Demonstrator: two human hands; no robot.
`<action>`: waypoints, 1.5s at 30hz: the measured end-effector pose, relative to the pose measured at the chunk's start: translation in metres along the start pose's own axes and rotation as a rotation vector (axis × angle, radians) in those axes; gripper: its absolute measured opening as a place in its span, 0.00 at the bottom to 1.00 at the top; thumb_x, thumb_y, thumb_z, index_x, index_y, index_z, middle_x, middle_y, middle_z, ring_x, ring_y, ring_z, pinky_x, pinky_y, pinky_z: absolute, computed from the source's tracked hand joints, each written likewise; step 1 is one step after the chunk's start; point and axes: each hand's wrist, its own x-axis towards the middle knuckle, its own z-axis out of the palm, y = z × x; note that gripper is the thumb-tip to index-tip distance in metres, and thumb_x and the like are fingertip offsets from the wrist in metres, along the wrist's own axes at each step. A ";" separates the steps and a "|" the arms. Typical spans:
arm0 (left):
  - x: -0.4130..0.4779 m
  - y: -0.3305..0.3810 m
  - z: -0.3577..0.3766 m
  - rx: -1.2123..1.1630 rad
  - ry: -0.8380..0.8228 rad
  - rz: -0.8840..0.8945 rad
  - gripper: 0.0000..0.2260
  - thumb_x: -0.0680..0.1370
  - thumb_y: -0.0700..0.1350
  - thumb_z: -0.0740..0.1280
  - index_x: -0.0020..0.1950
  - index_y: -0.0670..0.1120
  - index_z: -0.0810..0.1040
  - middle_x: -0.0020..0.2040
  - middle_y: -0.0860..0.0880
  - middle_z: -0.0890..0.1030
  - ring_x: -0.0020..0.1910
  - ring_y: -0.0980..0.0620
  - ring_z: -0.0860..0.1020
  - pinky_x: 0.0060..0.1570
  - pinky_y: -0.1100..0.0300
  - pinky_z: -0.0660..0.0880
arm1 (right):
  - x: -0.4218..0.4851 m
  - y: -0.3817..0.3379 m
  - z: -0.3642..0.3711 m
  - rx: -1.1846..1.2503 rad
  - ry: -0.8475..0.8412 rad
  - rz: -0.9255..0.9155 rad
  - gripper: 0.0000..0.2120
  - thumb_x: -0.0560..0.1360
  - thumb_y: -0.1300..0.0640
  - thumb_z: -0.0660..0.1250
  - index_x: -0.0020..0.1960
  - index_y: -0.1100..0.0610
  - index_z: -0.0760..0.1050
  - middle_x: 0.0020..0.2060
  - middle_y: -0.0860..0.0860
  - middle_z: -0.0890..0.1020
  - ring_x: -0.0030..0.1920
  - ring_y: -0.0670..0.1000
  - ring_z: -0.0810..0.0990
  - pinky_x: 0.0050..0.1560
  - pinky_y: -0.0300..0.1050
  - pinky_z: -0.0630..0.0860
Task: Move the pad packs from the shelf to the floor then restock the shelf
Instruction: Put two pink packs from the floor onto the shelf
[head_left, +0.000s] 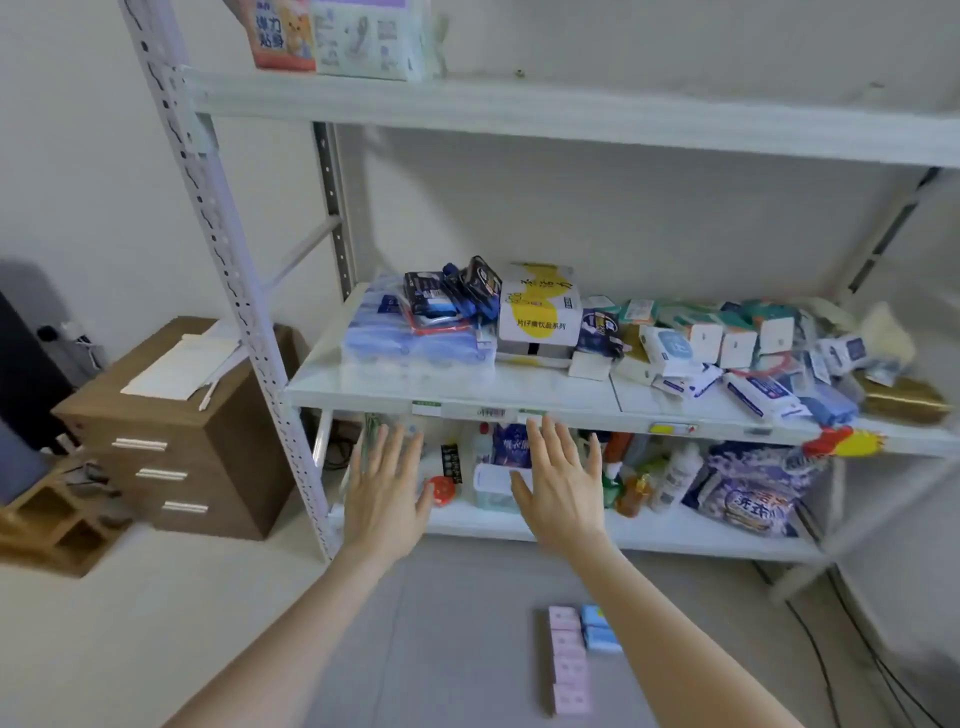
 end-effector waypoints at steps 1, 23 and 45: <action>-0.018 0.011 0.010 -0.028 -0.003 0.007 0.30 0.80 0.54 0.59 0.79 0.47 0.54 0.79 0.45 0.51 0.78 0.45 0.47 0.75 0.45 0.44 | -0.019 0.008 0.009 -0.006 -0.023 0.018 0.33 0.80 0.40 0.48 0.79 0.53 0.44 0.78 0.52 0.50 0.78 0.52 0.46 0.73 0.60 0.35; -0.199 0.241 0.173 -0.017 -0.568 0.026 0.31 0.81 0.54 0.55 0.79 0.51 0.44 0.80 0.48 0.44 0.78 0.48 0.43 0.75 0.45 0.42 | -0.266 0.233 0.120 -0.028 -0.496 0.219 0.32 0.80 0.40 0.47 0.79 0.53 0.44 0.79 0.52 0.49 0.78 0.52 0.46 0.74 0.59 0.38; -0.106 0.203 0.489 -0.018 -0.802 0.080 0.30 0.80 0.52 0.58 0.79 0.49 0.50 0.79 0.47 0.52 0.78 0.47 0.52 0.75 0.45 0.49 | -0.186 0.296 0.442 0.072 -0.767 0.136 0.33 0.79 0.41 0.51 0.78 0.54 0.47 0.78 0.52 0.54 0.77 0.52 0.51 0.74 0.60 0.42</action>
